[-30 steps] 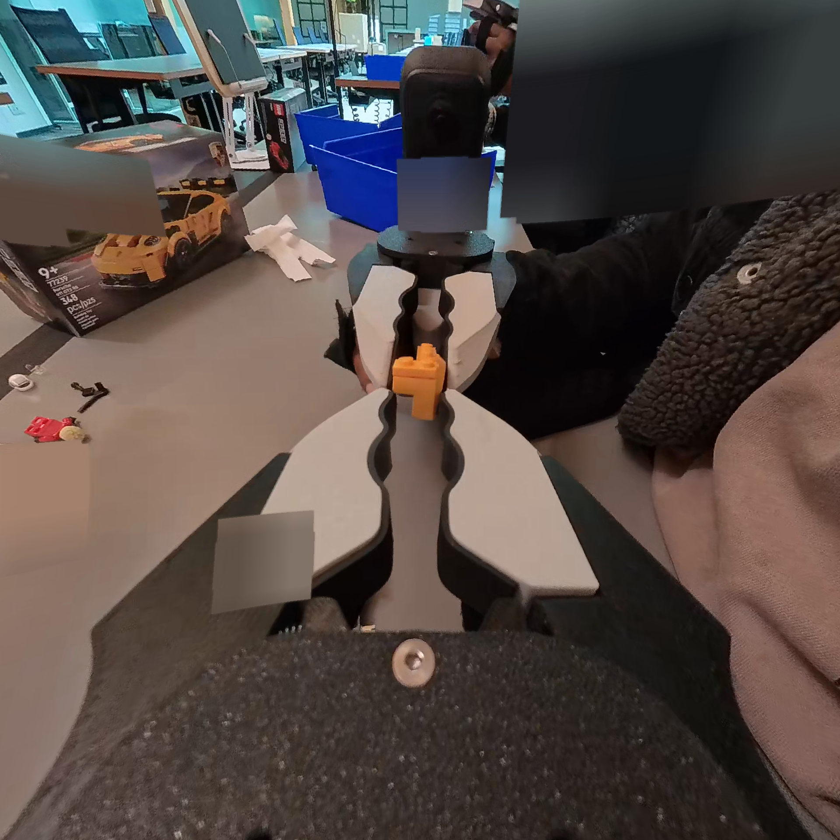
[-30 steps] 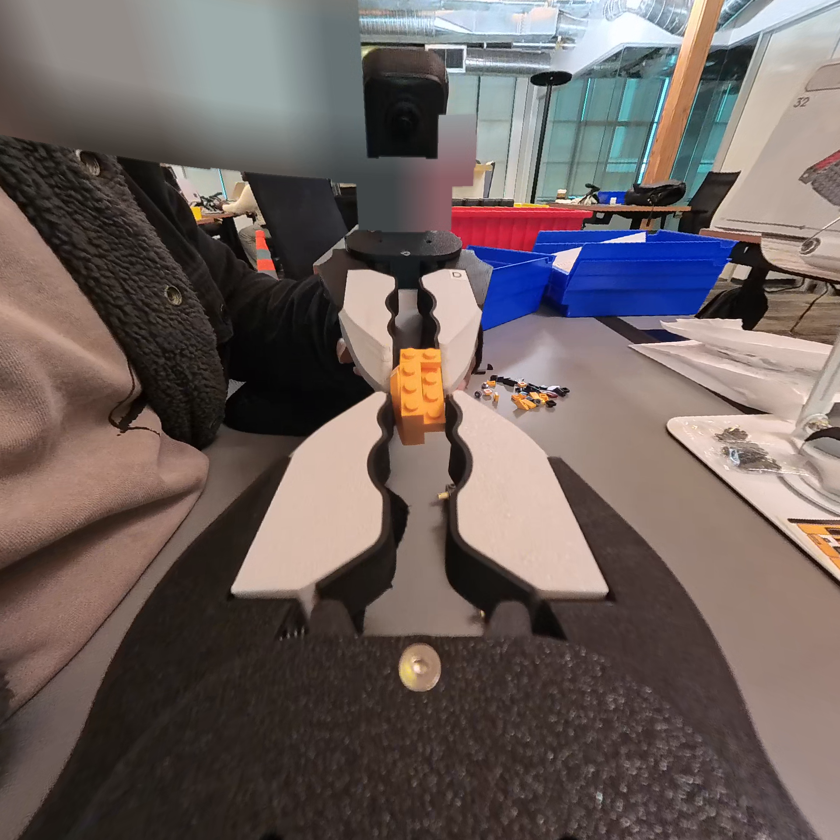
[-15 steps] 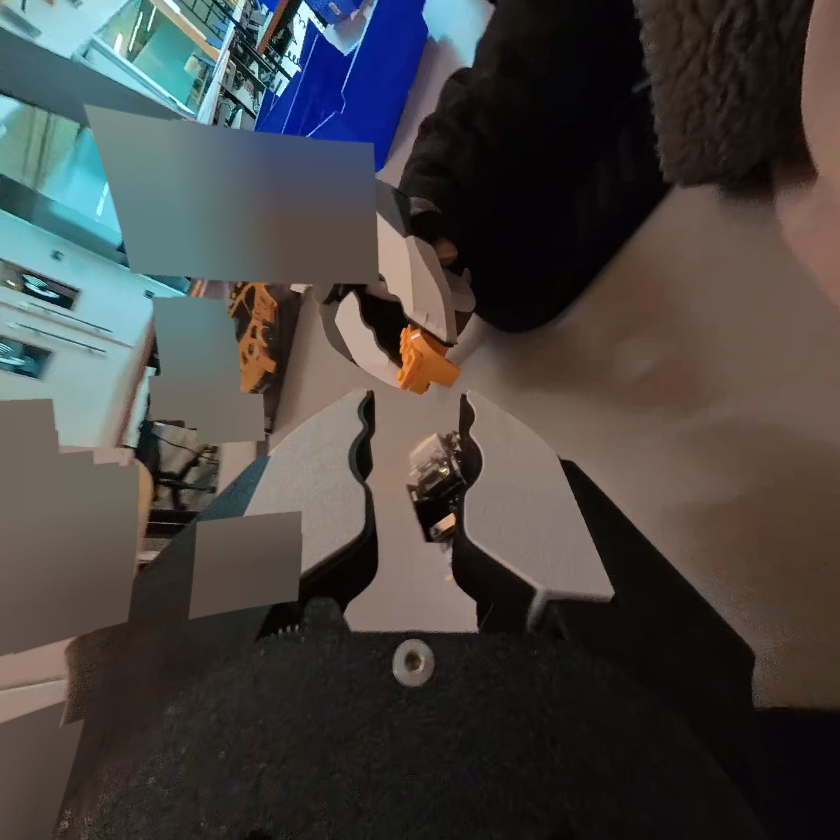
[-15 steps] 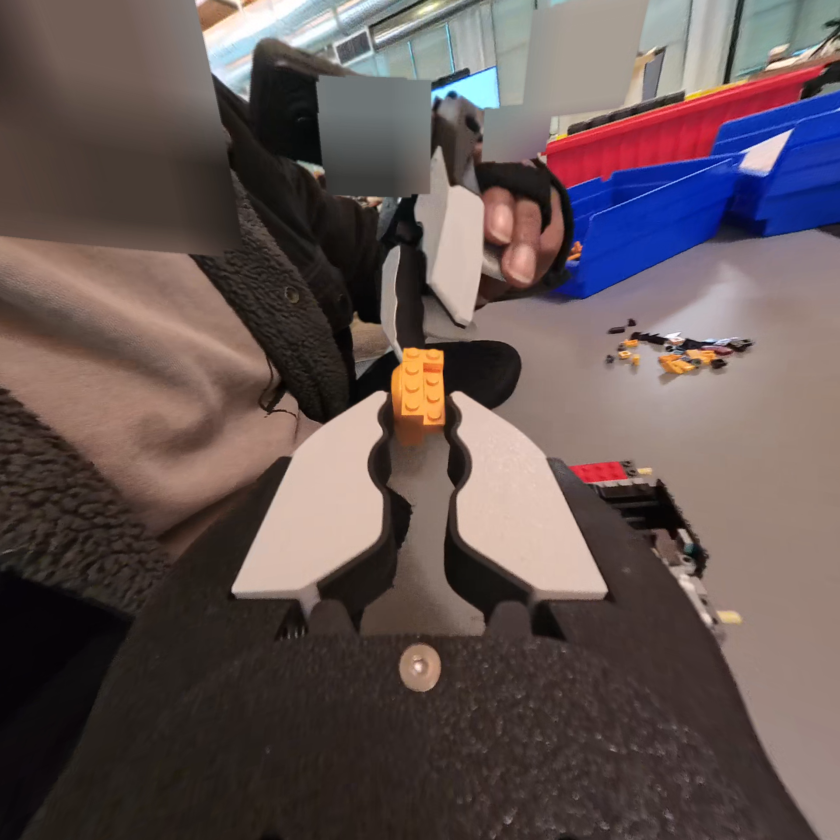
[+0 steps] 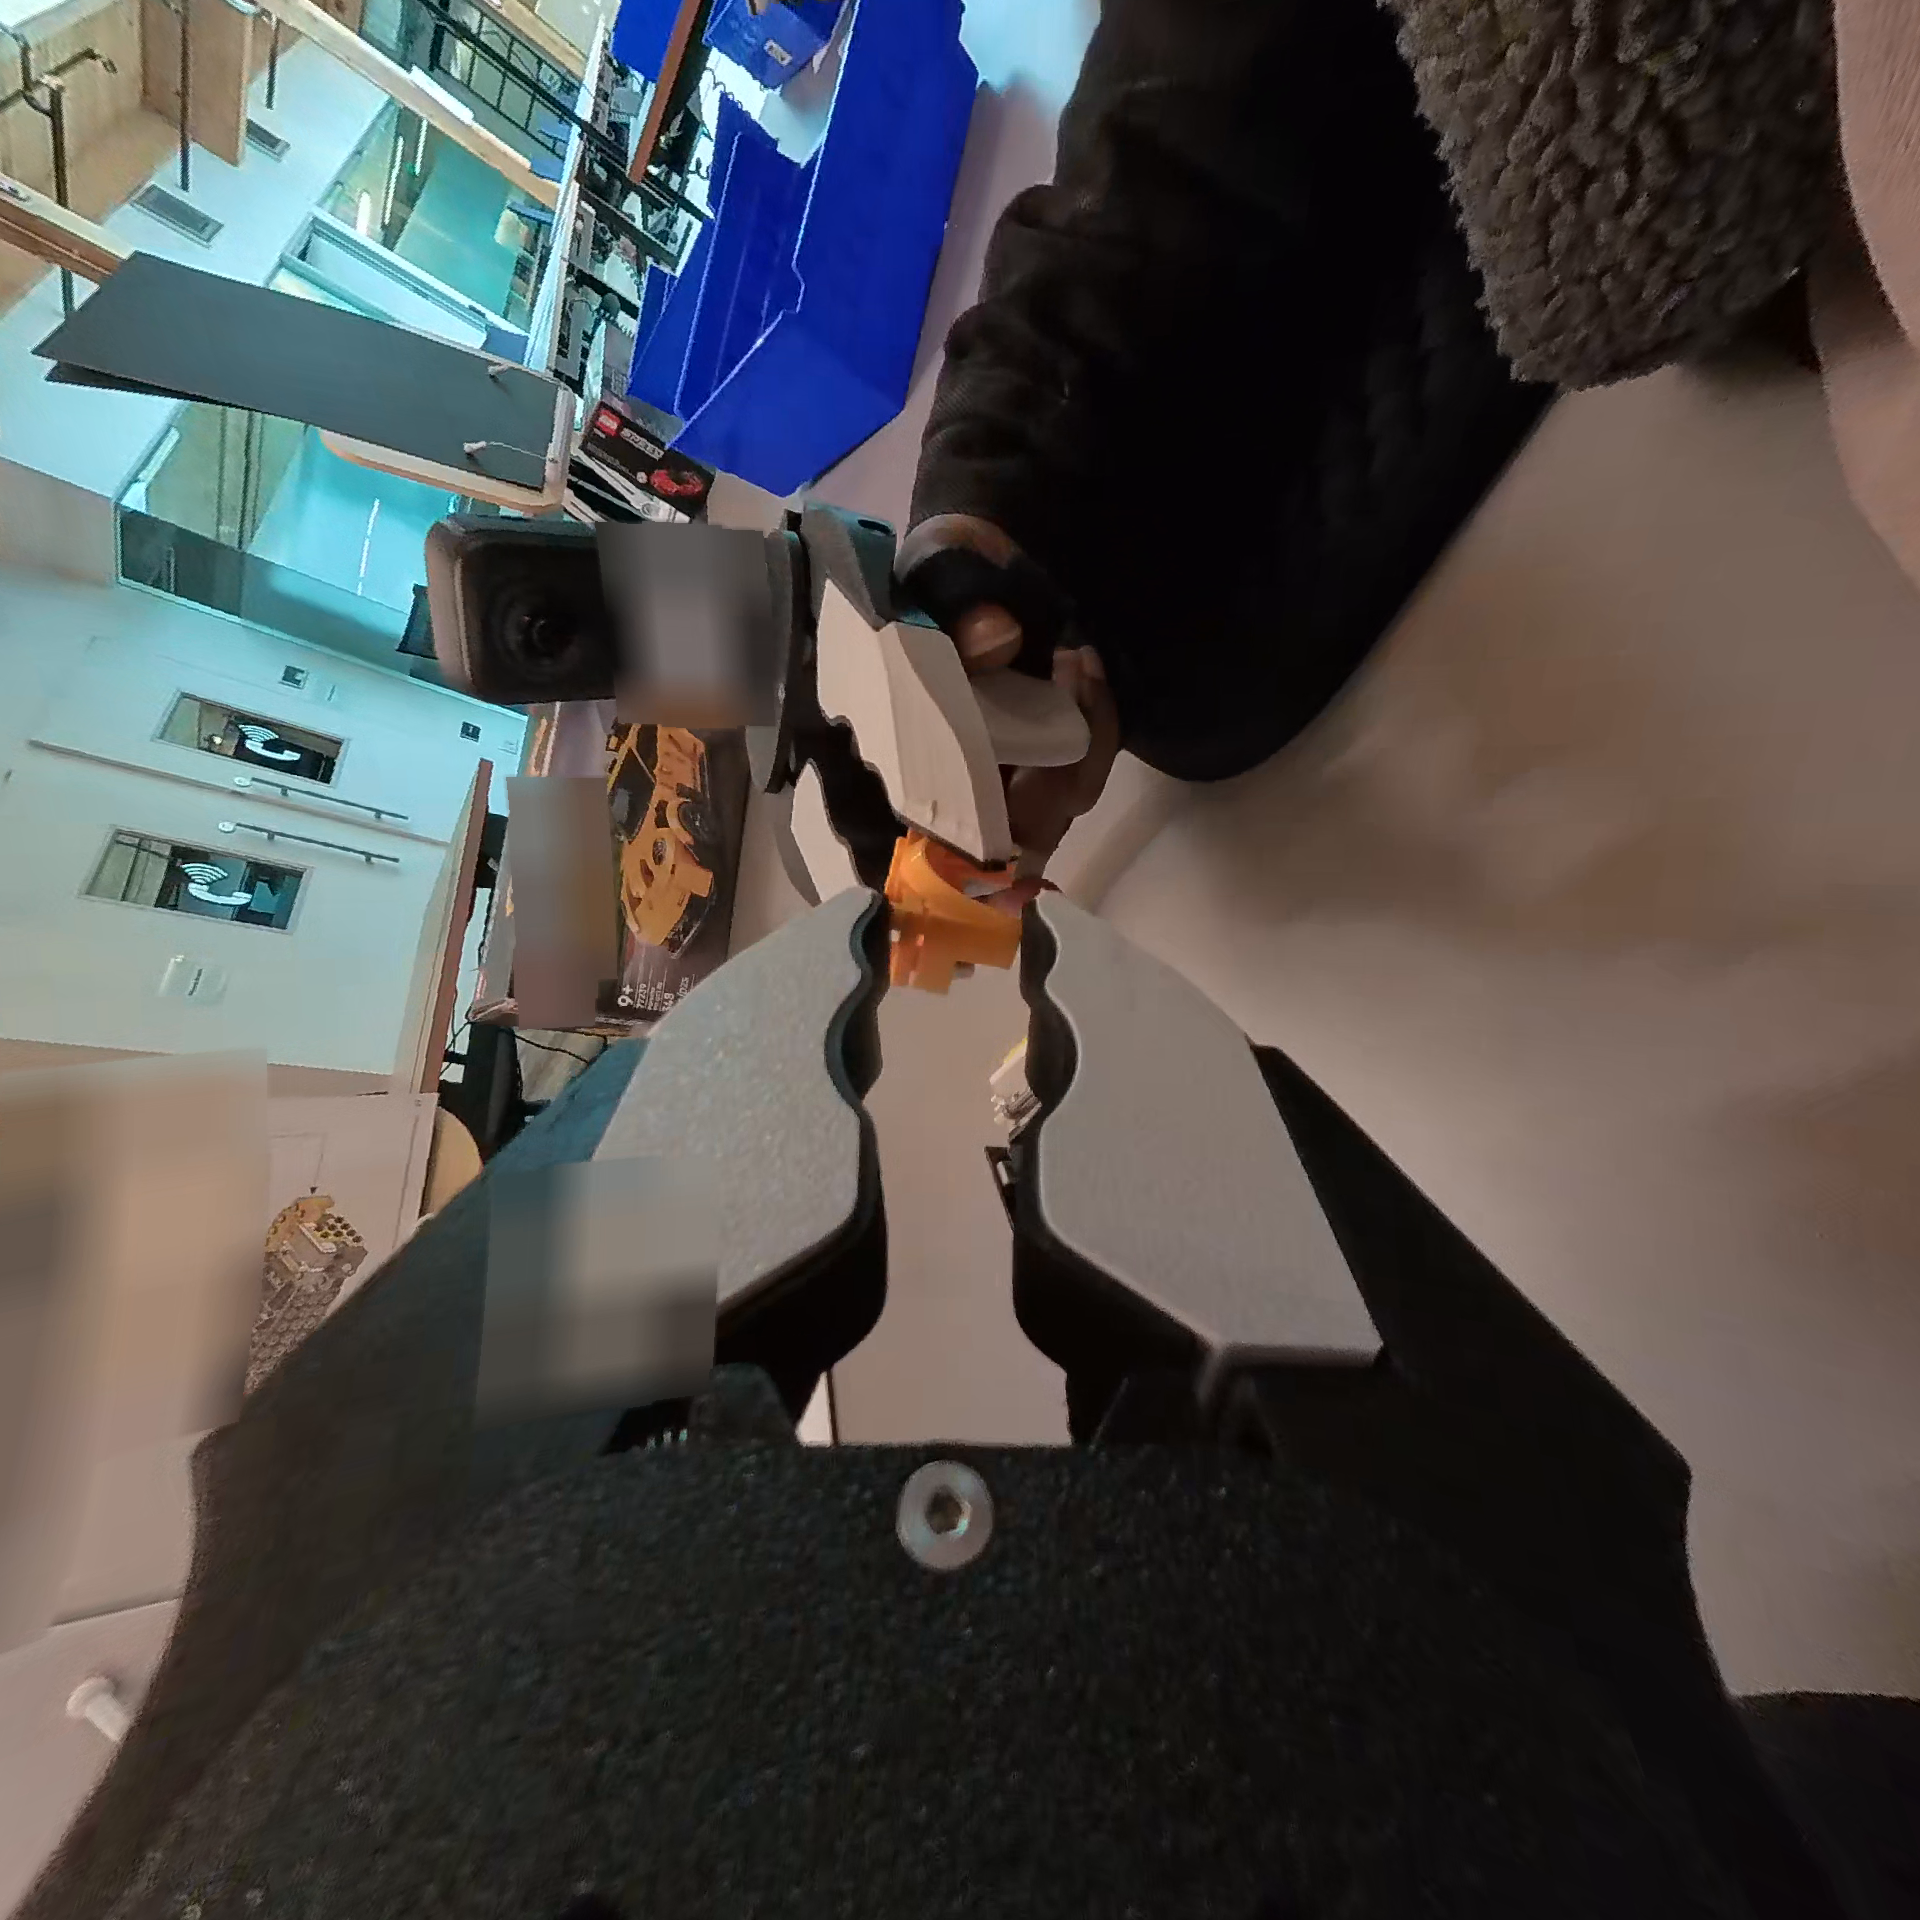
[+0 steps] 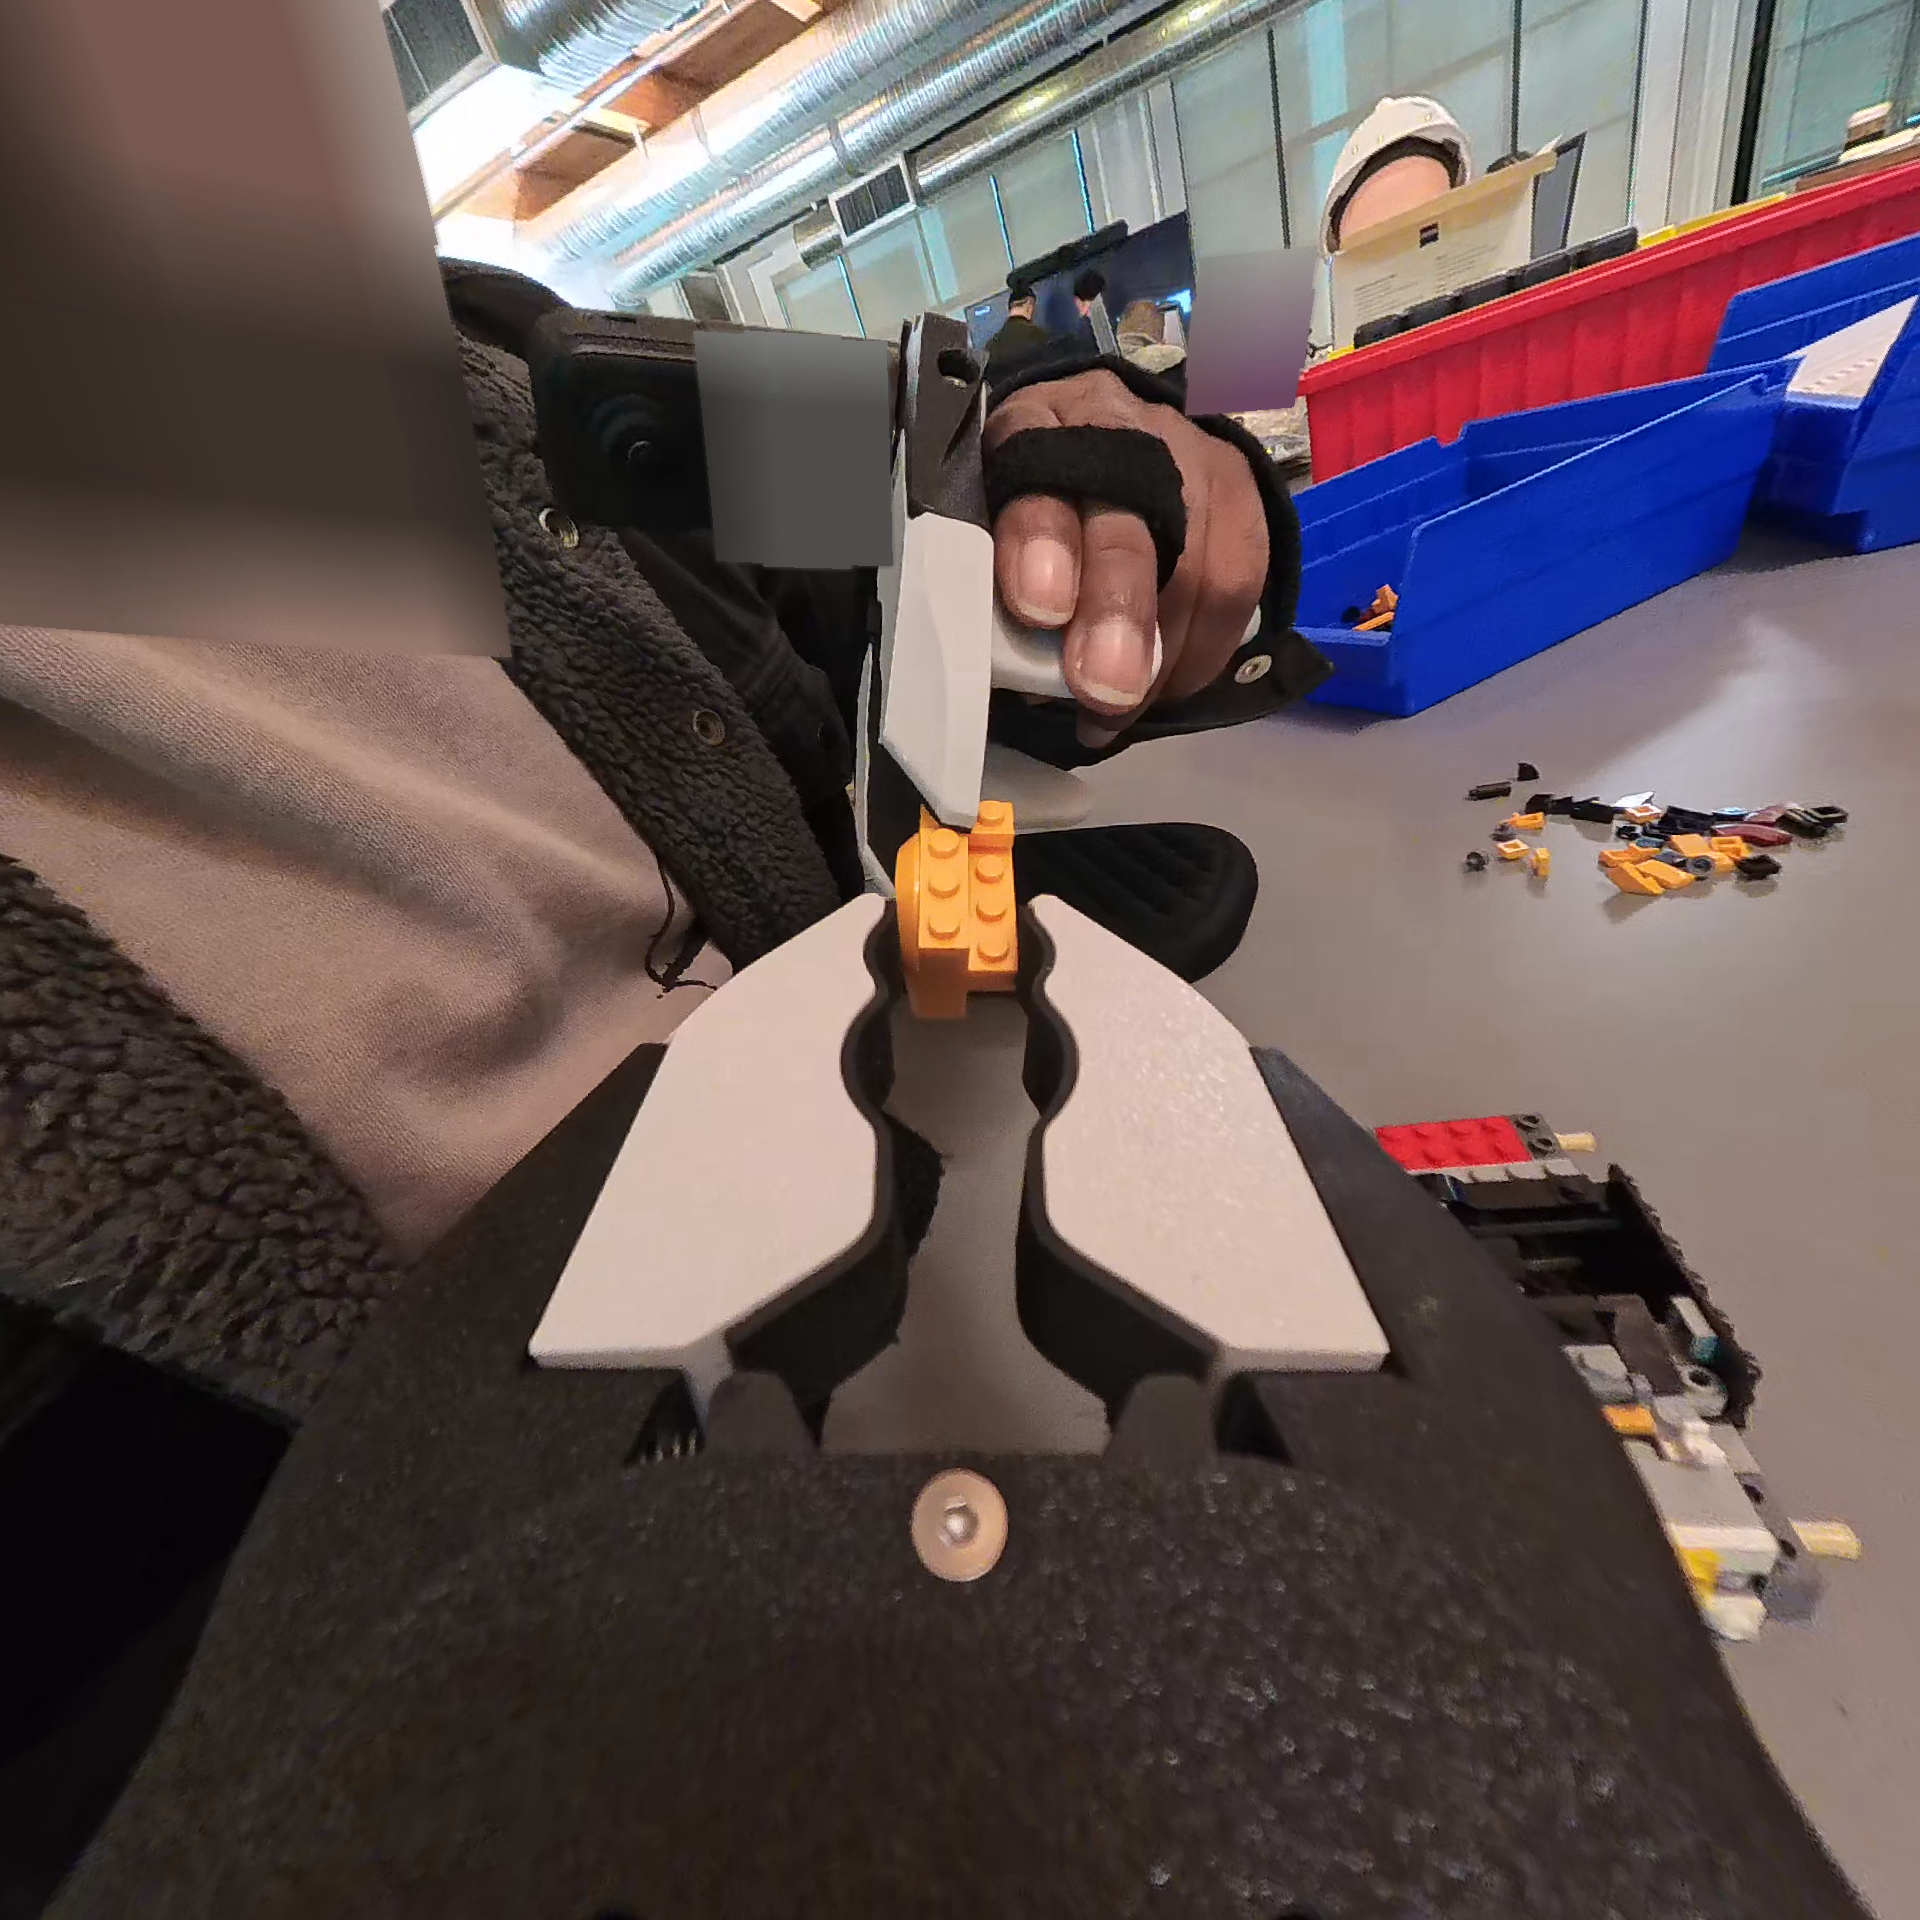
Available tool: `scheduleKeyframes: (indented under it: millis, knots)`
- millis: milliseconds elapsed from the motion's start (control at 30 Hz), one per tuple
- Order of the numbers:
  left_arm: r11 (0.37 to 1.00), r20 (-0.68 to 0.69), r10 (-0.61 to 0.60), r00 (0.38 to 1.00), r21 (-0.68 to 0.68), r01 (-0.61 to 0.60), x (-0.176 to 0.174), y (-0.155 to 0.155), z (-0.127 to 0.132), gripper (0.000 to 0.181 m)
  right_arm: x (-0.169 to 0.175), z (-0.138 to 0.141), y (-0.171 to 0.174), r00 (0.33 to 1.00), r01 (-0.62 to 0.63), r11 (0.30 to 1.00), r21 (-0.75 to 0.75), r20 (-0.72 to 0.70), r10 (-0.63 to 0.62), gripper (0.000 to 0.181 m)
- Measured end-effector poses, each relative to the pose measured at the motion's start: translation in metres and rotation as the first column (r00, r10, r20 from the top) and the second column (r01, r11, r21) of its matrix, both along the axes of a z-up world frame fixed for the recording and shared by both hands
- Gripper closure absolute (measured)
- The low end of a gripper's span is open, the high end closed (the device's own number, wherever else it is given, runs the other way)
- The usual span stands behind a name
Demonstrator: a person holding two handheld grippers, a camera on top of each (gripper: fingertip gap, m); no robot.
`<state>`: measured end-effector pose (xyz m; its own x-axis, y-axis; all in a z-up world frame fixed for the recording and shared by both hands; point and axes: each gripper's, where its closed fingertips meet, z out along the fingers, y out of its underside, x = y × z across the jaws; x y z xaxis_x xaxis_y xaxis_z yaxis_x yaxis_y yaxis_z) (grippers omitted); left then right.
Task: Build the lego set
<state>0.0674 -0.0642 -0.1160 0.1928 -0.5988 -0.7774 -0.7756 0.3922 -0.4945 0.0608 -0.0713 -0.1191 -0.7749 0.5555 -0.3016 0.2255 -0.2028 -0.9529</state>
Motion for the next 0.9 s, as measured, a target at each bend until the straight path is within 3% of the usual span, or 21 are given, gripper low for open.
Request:
scheduleKeyframes:
  millis: [33, 567, 900]
  knots:
    - [1.0, 0.001, -0.001, 1.0, -0.001, 0.001, 0.0001, -0.0005, 0.0003, 0.158, 0.0001, 0.0002, -0.0005, 1.0, -0.001, 1.0, 0.0, -0.001, 0.001, 0.16]
    - [0.996, -0.062, -0.024, 0.998, -0.082, 0.019, -0.0009, -0.009, -0.0072, 0.158, 0.0026, -0.0087, -0.01, 0.997, -0.055, 0.998, 0.01, 0.05, 0.054, 0.161]
    - [1.0, -0.015, -0.008, 1.0, -0.016, 0.008, 0.0012, -0.005, -0.0008, 0.157, 0.0041, -0.0008, -0.0058, 0.999, -0.042, 0.999, -0.015, 0.018, 0.042, 0.161]
